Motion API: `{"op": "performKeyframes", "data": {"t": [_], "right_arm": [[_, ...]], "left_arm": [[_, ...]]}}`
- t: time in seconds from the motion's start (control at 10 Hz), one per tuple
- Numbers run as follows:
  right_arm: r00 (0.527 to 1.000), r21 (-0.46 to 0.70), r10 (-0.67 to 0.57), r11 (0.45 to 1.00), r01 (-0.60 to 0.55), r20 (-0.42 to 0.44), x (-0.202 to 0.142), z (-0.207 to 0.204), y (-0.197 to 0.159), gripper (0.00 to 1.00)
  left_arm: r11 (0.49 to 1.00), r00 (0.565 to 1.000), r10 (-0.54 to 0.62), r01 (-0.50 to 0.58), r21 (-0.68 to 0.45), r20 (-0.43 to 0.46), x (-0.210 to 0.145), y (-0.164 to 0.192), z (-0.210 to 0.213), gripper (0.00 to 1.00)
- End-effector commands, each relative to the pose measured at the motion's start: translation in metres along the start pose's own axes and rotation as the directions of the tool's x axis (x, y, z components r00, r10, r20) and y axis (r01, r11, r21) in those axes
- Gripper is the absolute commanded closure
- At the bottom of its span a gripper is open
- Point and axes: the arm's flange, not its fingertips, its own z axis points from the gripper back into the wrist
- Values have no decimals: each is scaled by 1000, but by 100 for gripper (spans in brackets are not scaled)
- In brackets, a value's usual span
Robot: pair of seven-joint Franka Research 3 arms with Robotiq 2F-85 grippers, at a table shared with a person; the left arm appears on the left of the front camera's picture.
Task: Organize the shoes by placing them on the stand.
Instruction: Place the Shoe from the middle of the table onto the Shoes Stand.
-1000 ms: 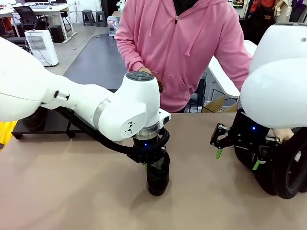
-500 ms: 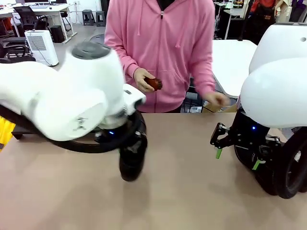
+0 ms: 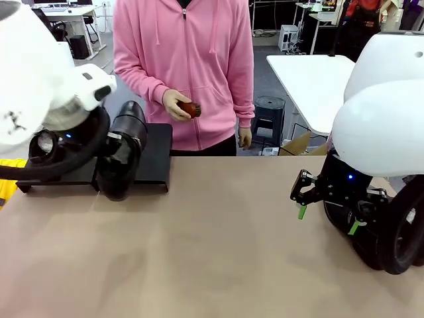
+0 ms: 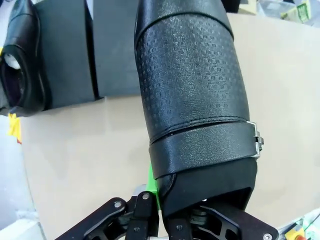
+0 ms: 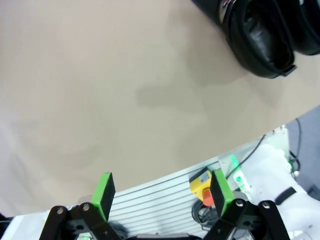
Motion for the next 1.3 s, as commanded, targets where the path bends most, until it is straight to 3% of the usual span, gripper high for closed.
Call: {"op": "performKeyframes", "data": {"t": [0.0,0.1,0.6,0.7,0.9,1.2], "right_arm": [[1000,11,1,1000,-1,2,2,1,2,0],[1000,11,1,1000,-1,2,2,1,2,0],[1000,11,1,1000,-1,2,2,1,2,0],[1000,11,1,1000,-1,2,2,1,2,0],[1000,11,1,1000,-1,2,2,1,2,0],[1000,11,1,1000,-1,2,2,1,2,0]], "left_arm": [[997,997,80,-79,-18,6,6,16,12,100],[1000,1000,0,0,0,0,0,0,0,100],[1000,1000,-9,9,3,-24,-3,-3,-4,100],[998,1000,24,-24,53,-5,10,15,-6,100],[996,998,33,-29,83,-49,44,59,-18,100],[996,996,77,-75,46,-38,82,109,-25,100]]}}
